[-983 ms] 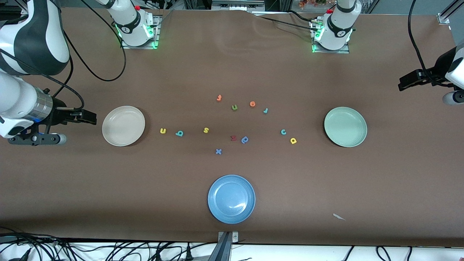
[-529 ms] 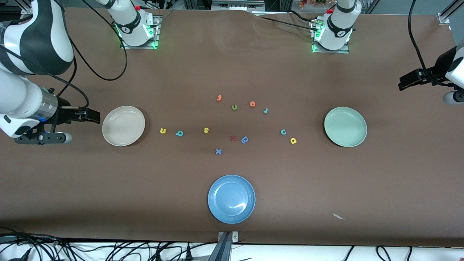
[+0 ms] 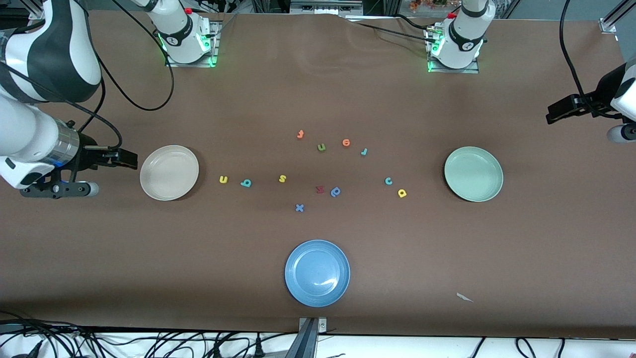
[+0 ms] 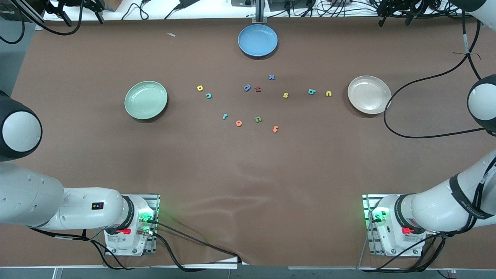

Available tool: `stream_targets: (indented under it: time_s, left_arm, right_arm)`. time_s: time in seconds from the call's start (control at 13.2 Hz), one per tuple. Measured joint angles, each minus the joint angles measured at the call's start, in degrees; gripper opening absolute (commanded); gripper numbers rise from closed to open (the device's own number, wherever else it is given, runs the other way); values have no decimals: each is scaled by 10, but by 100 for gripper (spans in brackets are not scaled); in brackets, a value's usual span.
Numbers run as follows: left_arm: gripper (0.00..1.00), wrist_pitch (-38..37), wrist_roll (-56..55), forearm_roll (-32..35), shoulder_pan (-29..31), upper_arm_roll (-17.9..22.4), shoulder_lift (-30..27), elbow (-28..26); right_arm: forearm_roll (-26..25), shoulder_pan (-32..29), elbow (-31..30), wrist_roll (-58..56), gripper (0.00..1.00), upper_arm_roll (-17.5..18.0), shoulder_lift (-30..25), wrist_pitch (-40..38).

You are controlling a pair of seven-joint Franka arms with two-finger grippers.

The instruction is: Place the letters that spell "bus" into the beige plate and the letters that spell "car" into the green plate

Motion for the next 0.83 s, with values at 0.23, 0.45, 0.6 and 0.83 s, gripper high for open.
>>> stream_targets:
  time_s: [0.23,0.45,0.6,0.83]
  left_arm:
    - [100,0,0,0,0,0,0,0]
    - [100,0,0,0,0,0,-1,0]
    - [100,0,0,0,0,0,-1,0]
    - [100,-9,0,-1,0,-1,-1,0]
  right_arm:
    - [0,0,0,0,100,0,0,0]
    - [0,0,-1,0,100,0,0,-1]
    - [0,0,-1,0,100,3,-2,-1]
    - [0,1,-1,9,100,9,-4,-1]
